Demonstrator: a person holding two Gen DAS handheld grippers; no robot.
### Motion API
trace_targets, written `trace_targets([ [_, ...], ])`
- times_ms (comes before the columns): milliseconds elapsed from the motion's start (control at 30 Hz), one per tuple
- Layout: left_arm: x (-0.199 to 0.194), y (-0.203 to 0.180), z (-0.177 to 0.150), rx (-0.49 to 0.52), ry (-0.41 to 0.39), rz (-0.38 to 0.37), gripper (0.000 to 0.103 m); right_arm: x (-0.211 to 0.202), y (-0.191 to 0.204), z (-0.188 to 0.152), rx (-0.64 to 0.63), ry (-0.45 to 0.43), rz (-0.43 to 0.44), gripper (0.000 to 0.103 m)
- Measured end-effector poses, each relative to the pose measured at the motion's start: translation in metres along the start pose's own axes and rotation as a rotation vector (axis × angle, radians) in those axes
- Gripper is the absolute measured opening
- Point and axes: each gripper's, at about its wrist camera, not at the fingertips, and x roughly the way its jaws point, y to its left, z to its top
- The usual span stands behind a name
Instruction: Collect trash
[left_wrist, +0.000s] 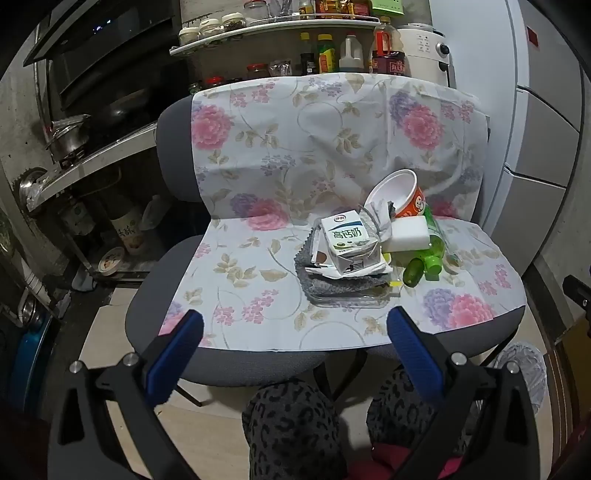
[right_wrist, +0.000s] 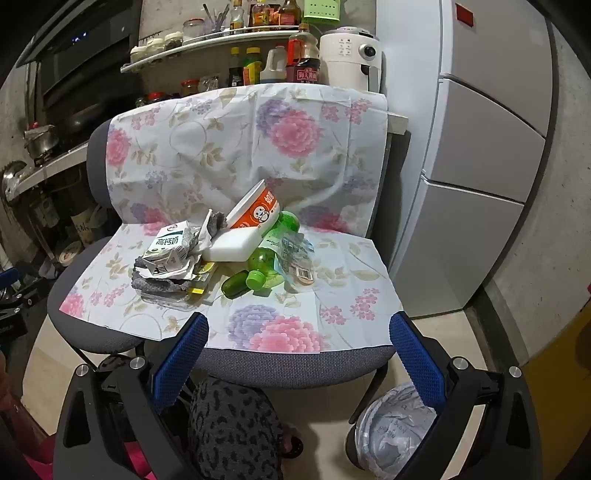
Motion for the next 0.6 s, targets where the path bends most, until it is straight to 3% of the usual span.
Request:
trace_targets([
  [600, 0.001, 0.012, 0.005, -0.032, 0.011, -0.005, 0.097, 0.003, 0.002, 0.0, -0.004, 0.009, -0.002, 0.097],
])
